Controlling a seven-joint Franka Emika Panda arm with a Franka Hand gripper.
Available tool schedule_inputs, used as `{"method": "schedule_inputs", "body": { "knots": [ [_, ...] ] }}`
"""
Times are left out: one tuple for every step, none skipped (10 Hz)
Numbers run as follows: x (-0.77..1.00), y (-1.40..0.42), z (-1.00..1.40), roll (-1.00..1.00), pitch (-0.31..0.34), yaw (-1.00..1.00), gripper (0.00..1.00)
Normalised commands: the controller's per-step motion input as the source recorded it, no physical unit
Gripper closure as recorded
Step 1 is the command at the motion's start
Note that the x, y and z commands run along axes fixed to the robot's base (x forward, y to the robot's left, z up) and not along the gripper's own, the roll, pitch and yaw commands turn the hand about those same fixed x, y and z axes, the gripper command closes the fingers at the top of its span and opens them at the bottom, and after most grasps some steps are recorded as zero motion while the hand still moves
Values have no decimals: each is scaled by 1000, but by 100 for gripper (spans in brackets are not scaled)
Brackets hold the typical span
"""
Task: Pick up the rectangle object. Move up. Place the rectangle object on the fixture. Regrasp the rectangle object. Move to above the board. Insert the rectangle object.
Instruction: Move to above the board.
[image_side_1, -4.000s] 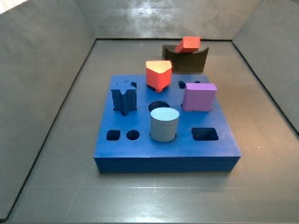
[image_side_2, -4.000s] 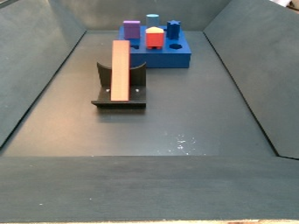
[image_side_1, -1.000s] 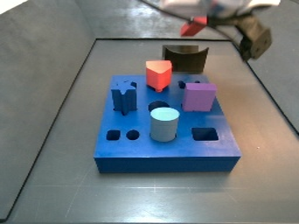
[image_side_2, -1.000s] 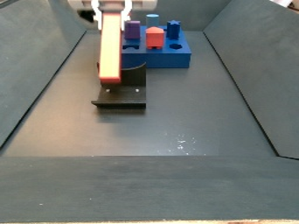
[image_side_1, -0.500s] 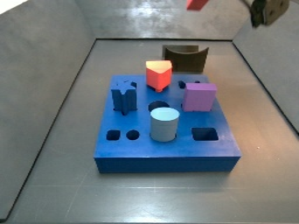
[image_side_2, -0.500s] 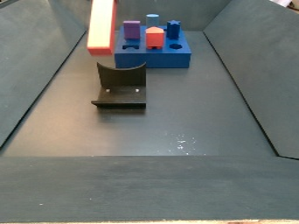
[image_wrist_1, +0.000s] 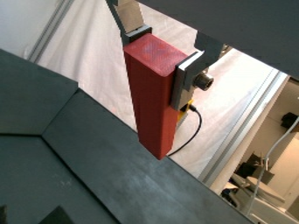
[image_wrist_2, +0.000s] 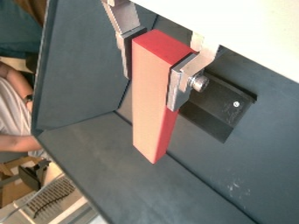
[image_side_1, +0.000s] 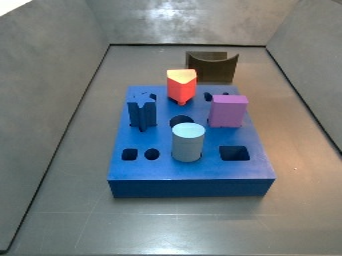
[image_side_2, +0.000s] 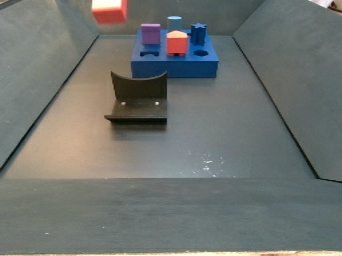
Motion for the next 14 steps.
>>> {"method": "schedule_inputs", "body": {
  "knots": [
    [31, -18, 101, -31, 116, 211, 100],
    [35, -15, 18, -17, 78, 208, 100],
    [44, -21, 20, -11, 62, 205, 100],
    [-679, -1000, 227, -1000, 14, 25, 100],
    [-685, -1000, 242, -1000, 3, 23, 100],
    [-734, -1000, 250, -1000, -23, 21, 100],
    [-748, -1000, 236, -1000, -28, 20, 100],
    [-766, -1000, 243, -1000, -38, 20, 100],
    [-781, -1000, 245, -1000, -41, 21, 100],
    [-824, -1000, 246, -1000, -51, 19, 100],
    [-703, -824, 201, -1000, -56, 17, 100],
    [-345, -326, 74, -1000, -65, 14, 100],
    [-241, -207, 47, -1000, -64, 5, 100],
    [-155, -106, 42, -1000, -65, -1, 100]
  ]
}}
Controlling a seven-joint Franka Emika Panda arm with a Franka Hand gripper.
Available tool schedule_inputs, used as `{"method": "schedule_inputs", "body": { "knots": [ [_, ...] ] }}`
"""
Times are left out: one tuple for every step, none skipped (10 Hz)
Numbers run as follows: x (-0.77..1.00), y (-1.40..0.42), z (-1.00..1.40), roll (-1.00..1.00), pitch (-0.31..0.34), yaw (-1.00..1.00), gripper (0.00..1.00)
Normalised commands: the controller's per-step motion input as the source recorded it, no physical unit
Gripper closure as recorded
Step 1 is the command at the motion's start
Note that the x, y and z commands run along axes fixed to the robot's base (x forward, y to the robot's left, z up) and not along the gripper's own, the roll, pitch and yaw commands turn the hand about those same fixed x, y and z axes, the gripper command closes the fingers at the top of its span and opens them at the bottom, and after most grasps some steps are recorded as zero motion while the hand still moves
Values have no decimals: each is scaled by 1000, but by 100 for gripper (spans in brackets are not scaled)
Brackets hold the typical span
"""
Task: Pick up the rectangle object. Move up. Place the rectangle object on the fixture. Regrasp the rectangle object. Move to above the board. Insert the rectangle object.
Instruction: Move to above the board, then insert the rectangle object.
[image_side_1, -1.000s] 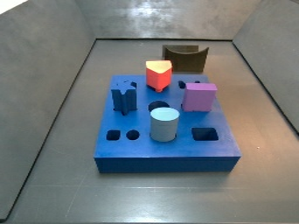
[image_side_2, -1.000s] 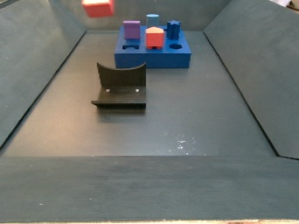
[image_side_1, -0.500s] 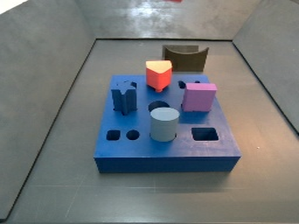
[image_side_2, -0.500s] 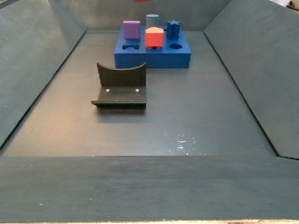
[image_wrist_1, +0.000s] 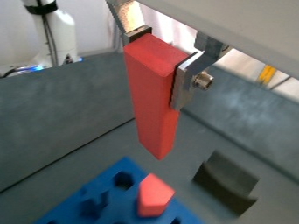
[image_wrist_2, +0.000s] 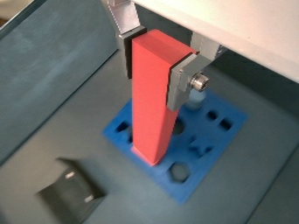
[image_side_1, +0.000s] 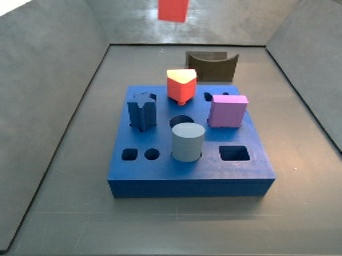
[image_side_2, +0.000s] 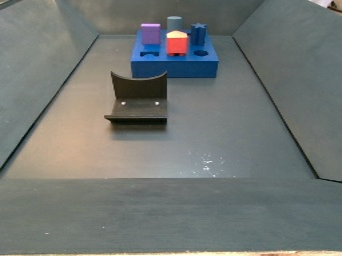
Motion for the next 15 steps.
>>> {"method": "schedule_inputs", "body": {
  "knots": [
    [-103, -47, 8, -1000, -78, -7, 100],
    [-80, -11, 8, -892, -81, -10, 100],
    [-71, 11, 9, -670, -71, -10, 100],
    [-56, 11, -1, -406, -60, -9, 100],
    [-41, 8, 2, -270, -47, -7, 100],
    [-33, 11, 1, -213, -34, -7, 100],
    [0, 0, 0, 0, -7, 0, 100],
    [157, -157, 0, 47, 73, 0, 100],
    [443, -97, -109, 0, 99, -46, 100],
    [723, -183, -229, 9, 27, -40, 100],
    [737, -166, -303, 0, 0, 0, 100],
    [809, -23, -443, -60, 0, 0, 100],
    [826, -11, -480, -90, -16, -14, 100],
    [891, -140, -511, -54, -31, -20, 100],
    [917, -331, -477, -14, -44, -40, 100]
  ]
}}
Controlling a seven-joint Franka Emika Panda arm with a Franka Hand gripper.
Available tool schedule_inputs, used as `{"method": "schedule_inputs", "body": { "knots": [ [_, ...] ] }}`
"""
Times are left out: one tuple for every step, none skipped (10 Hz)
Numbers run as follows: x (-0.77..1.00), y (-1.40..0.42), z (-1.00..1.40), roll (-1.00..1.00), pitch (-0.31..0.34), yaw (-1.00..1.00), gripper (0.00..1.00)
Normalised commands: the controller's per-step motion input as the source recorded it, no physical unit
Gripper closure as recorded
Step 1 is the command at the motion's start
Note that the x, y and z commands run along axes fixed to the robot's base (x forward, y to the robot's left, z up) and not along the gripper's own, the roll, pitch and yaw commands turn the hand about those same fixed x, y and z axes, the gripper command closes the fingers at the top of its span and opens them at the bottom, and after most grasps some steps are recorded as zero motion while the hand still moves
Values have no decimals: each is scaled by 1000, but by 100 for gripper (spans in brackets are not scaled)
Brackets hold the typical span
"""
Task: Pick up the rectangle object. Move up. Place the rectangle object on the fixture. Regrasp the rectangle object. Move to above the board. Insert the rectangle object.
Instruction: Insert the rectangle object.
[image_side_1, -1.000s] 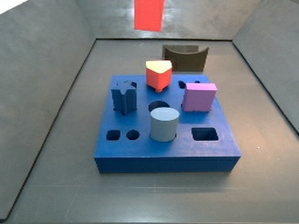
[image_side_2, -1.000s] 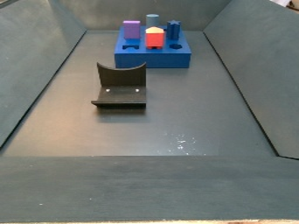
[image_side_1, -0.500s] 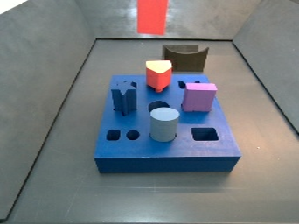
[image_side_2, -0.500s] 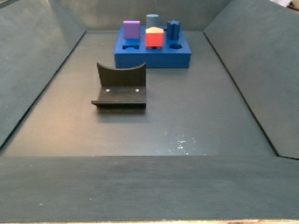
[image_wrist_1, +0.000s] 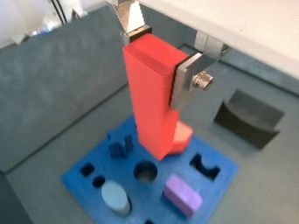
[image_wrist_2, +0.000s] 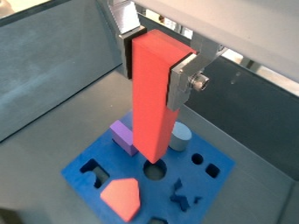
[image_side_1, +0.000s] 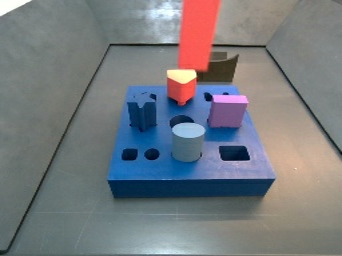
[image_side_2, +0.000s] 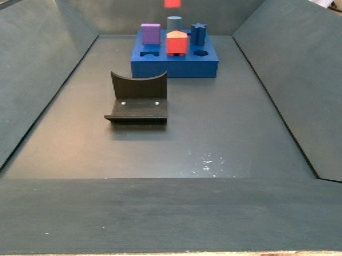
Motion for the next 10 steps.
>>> {"method": "schedule_inputs", "body": {
  "knots": [
    [1000, -291, -463, -26, -23, -6, 100],
    [1000, -337, -494, -4, -17, 0, 100],
    [1000, -366, -509, 0, -24, -3, 100],
    [1000, -371, -526, 0, -21, -9, 100],
    [1000, -329, -543, 0, -26, 0, 100],
    [1000, -183, -411, 0, -9, 0, 100],
    [1000, -186, -406, 24, 0, 0, 100],
    [997, -186, -380, 36, 0, 40, 100],
    [909, -277, -340, 66, -10, 111, 100],
    [789, -423, -320, 114, -31, 177, 100]
  ]
}}
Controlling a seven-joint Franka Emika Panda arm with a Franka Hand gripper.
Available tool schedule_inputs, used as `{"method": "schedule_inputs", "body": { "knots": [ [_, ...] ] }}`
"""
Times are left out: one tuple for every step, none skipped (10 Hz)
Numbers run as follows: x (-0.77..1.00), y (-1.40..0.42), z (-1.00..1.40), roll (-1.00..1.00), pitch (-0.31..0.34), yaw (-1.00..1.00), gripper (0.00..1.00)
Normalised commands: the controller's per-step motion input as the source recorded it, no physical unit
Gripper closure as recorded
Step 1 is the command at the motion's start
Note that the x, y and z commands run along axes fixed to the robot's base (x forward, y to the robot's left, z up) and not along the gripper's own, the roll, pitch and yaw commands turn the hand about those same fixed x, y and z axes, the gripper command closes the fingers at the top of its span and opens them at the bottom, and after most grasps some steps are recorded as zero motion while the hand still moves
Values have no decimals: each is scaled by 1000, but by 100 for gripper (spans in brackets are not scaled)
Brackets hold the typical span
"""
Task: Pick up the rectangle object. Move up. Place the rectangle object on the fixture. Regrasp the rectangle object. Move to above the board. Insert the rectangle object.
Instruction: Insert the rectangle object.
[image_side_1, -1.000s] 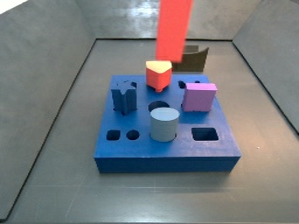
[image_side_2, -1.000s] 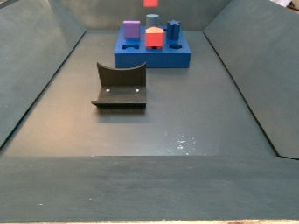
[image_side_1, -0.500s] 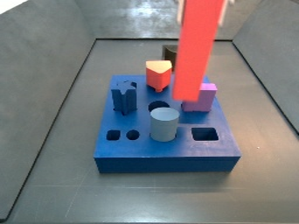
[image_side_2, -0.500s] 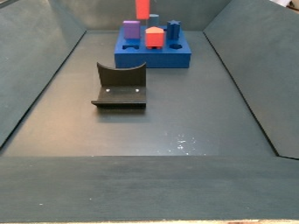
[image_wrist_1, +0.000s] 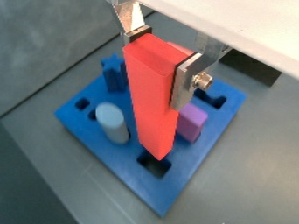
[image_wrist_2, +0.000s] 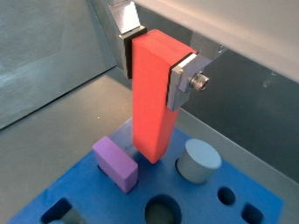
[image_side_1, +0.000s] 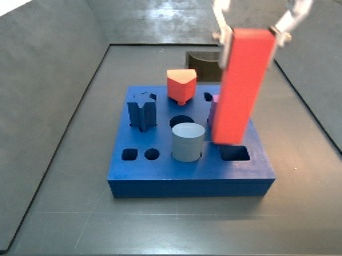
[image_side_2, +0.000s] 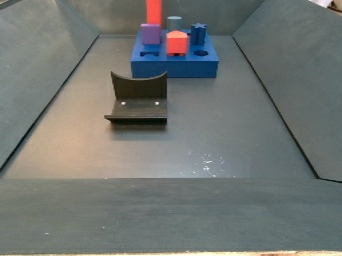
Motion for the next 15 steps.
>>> {"method": "schedule_inputs", "body": {
  "knots": [
    [420, -214, -229, 4, -31, 220, 100],
    [480, -86, -306, 0, 0, 171, 100],
    [63, -43, -17, 9, 0, 40, 100],
    [86, 0, -234, 0, -96, 77, 100],
    [94, -137, -91, 26, -110, 329, 100],
    [0, -63, -31, 0, -26, 149, 100],
    [-237, -177, -171, 44, -16, 0, 100],
    [-326, -251, -280, 166, -6, -40, 100],
    [-331, -103, -220, 116, -20, 0, 100],
    [-329, -9, -217, 94, -11, 0, 100],
    [-289, 0, -260, 64, -4, 0, 100],
    [-63, 43, -326, 57, -6, 0, 100],
    [0, 66, -334, 51, -16, 0, 100],
    [-71, 14, -346, 64, -3, 0, 100],
    [-129, 34, -340, 61, 0, 11, 100]
  ]
}}
